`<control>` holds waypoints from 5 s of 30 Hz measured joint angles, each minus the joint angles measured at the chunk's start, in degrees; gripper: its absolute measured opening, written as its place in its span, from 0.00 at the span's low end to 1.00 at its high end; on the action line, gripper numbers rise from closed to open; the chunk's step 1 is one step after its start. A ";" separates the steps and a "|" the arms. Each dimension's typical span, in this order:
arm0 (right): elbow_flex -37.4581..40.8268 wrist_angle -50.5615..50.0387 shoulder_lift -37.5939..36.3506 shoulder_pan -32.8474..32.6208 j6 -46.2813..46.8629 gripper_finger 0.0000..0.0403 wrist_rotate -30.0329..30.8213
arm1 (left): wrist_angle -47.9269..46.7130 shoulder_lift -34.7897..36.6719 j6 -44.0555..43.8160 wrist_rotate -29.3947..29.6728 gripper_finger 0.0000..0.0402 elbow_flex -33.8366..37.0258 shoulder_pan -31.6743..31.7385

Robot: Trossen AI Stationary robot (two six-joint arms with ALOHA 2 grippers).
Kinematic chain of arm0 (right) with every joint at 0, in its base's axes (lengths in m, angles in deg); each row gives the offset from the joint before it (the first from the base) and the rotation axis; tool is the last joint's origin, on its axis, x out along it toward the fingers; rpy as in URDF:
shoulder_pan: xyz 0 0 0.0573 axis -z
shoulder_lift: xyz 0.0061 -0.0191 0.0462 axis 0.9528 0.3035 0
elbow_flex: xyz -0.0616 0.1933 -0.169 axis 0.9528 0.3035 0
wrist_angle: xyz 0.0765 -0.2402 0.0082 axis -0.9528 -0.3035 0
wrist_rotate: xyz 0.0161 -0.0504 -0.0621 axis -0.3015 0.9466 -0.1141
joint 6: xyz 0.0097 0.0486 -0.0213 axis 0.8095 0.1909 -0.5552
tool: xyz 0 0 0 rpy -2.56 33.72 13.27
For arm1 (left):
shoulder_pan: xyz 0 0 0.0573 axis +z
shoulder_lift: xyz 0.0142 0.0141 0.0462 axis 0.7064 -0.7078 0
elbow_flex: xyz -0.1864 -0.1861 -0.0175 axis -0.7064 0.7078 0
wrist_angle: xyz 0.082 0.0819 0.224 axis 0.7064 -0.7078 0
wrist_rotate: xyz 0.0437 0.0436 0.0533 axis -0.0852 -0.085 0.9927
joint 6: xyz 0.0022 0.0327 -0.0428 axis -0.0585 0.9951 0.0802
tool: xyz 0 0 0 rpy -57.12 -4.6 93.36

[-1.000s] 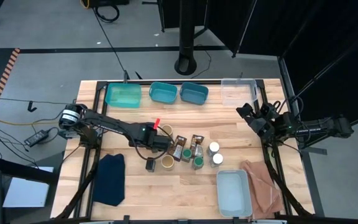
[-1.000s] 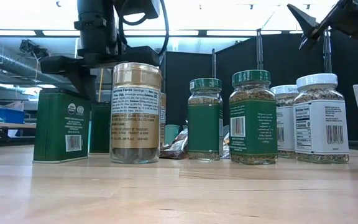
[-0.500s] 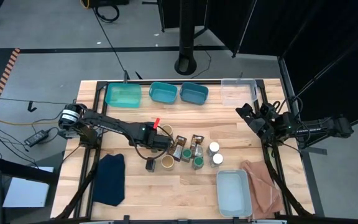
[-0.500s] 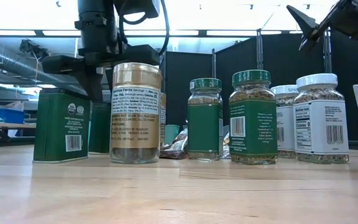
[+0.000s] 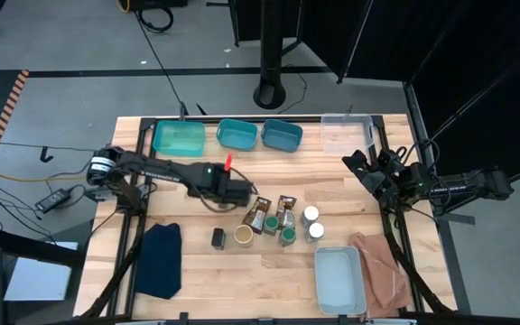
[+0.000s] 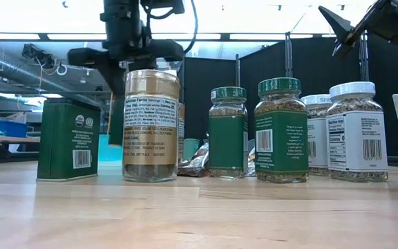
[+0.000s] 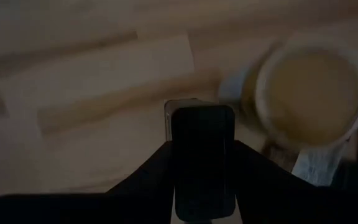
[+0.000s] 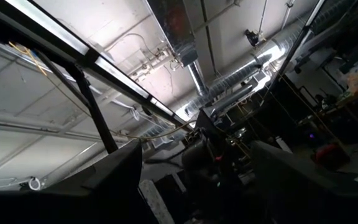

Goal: Sort spices by type
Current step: Put the top black seasoning can into the green bin, then put the black seasoning can into the green bin

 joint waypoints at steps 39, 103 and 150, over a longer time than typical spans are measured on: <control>0.01 -0.26 0.00 0.00 0.00 0.76 0.02 | 15.27 -7.22 46.97 -0.43 0.30 -10.39 37.68; 0.00 -1.44 0.02 0.00 -0.46 0.76 0.02 | 1.34 -9.29 59.37 -11.44 0.54 -29.64 32.89; 0.01 -4.23 0.07 0.00 1.25 0.76 0.50 | -10.59 -7.54 -13.77 -9.74 0.59 -16.25 -20.23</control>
